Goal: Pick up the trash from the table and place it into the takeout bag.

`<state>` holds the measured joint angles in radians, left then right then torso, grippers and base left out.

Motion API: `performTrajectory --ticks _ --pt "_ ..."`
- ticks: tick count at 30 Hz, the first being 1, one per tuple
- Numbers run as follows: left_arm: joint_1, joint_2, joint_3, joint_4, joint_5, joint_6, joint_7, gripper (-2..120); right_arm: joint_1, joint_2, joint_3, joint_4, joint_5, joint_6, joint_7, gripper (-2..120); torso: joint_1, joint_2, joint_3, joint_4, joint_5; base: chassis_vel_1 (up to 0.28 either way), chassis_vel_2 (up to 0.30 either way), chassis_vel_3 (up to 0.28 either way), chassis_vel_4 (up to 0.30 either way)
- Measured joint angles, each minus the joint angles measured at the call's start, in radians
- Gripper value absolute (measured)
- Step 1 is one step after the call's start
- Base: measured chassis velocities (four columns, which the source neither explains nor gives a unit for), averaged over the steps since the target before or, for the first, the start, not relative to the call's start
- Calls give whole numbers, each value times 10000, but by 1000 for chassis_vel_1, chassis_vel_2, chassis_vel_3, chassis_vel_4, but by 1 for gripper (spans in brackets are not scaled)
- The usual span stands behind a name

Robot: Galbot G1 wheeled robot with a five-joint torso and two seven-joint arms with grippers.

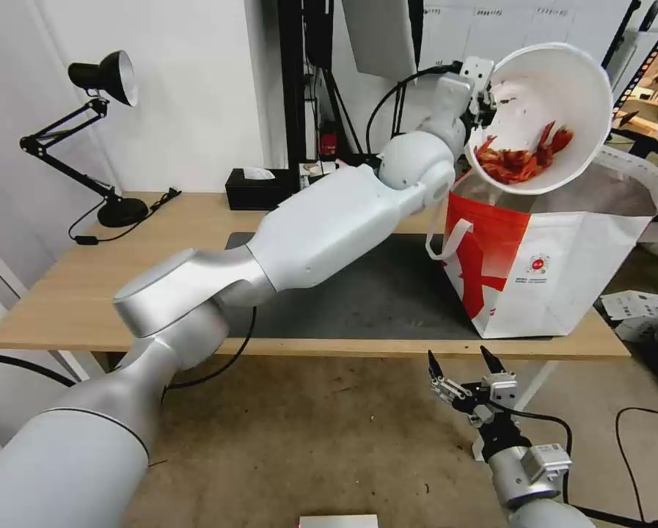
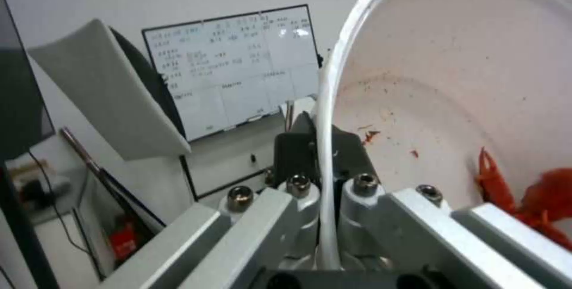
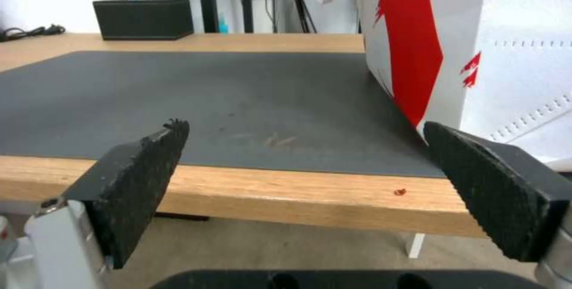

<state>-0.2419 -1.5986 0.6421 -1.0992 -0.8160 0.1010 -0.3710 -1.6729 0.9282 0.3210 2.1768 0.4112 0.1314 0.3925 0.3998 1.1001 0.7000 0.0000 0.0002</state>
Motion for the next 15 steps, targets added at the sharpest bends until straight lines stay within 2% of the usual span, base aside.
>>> performTrajectory --ticks 5,9,15 --pt "210 117 188 -157 313 -43 310 0 0 0 0 0 0 0 0 100 2 0 1 1 -1 0 0 0 0" --pt "217 184 288 -508 -130 541 520 0 0 0 0 0 0 0 0 100 0 0 0 0 -1 0 0 0 0" --pt "197 59 275 -552 -1151 1472 519 0 0 0 0 0 0 0 0 100 2 0 0 -1 -1 0 0 0 0"
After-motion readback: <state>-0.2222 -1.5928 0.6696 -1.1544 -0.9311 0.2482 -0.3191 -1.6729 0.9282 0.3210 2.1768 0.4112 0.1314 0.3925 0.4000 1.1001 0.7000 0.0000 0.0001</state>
